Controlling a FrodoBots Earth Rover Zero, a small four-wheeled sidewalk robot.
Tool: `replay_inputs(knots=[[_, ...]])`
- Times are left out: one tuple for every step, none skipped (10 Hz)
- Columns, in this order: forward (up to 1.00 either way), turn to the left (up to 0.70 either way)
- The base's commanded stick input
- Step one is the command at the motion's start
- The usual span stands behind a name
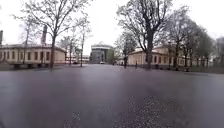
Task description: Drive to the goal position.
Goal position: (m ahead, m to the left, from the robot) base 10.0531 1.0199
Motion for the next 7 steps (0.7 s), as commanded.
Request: replay_inputs(knots=[[0.85, 0.34], [0.85, 0.34], [0.85, 0.08], [0.85, 0.00], [0.85, 0.00], [0.85, 0.00], [0.85, 0.00]])
